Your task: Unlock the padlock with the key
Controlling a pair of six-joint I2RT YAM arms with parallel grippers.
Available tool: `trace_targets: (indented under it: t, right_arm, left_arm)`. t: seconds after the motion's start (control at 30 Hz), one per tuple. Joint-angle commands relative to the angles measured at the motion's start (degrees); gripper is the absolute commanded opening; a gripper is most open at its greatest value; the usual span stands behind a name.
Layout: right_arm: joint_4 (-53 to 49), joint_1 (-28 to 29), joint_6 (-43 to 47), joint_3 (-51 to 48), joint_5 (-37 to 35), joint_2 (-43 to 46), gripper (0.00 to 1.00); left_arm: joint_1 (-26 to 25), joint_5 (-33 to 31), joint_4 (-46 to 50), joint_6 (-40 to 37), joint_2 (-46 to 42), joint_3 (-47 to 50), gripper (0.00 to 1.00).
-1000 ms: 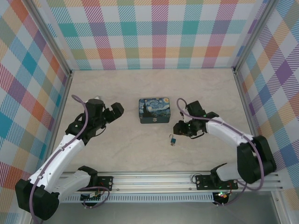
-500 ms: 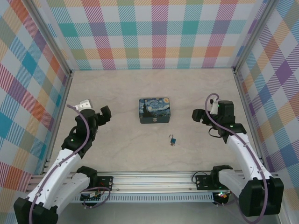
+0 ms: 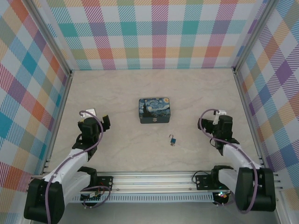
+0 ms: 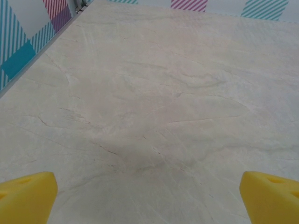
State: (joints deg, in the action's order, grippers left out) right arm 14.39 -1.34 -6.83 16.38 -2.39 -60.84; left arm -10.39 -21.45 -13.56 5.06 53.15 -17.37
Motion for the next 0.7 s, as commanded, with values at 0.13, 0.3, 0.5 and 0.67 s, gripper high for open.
trace_targets:
  t: [0.13,0.3,0.5,0.67]
  right_arm:
    - [28.98,-0.27,2.56,-0.3,4.73,-10.45,1.0]
    - [36.11,-0.28,4.75,0.11,7.01,-16.06,1.0]
    - [49.76,-0.28,4.58,-1.44,6.48,-27.28,1.0]
    - [34.53,0.02,4.02,6.19,3.79,-26.81,1.0]
  left_arm:
    - [1.94,4.68,-16.31,-3.29,7.53,3.25,1.0]
    - [2.19,7.3,-21.93,-5.7,10.83,3.5,1.0]
    - [2.85,12.8,-27.13,-9.89,17.6,1.43,1.0]
    - [3.49,16.32,-30.32,-11.66,23.68,-1.33,1.0]
